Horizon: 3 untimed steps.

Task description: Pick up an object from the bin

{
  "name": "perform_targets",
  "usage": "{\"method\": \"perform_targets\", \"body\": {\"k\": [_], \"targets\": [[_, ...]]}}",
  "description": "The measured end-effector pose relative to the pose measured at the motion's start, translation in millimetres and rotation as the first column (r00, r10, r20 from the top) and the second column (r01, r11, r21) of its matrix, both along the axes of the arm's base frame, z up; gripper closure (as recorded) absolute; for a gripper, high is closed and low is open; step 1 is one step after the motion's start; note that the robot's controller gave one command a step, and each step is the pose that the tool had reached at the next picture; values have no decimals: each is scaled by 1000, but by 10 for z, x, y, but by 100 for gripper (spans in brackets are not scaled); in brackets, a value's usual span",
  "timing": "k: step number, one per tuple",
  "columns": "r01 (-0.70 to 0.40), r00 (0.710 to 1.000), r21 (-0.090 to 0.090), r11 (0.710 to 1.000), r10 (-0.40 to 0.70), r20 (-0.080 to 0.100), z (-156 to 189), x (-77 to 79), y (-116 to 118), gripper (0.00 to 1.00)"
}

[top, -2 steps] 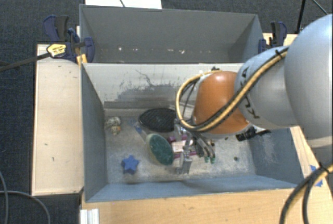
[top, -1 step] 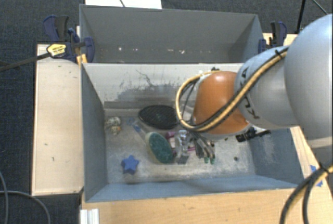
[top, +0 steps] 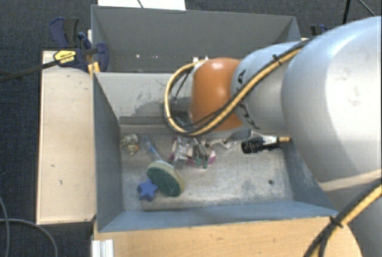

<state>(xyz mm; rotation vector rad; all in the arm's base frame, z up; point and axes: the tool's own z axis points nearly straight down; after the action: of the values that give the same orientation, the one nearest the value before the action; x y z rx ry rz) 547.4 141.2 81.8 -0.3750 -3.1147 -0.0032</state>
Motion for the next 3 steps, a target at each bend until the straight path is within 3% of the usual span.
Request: {"method": "perform_targets", "body": {"k": [1, 2, 3], "targets": [[74, 997, 0, 997, -74, 12, 584, 214, -90, 100], [71, 997, -2, 997, -71, 6, 551, 197, -91, 0], [-137, 990, -4, 991, 137, 22, -53, -140, 246, 0]]}}
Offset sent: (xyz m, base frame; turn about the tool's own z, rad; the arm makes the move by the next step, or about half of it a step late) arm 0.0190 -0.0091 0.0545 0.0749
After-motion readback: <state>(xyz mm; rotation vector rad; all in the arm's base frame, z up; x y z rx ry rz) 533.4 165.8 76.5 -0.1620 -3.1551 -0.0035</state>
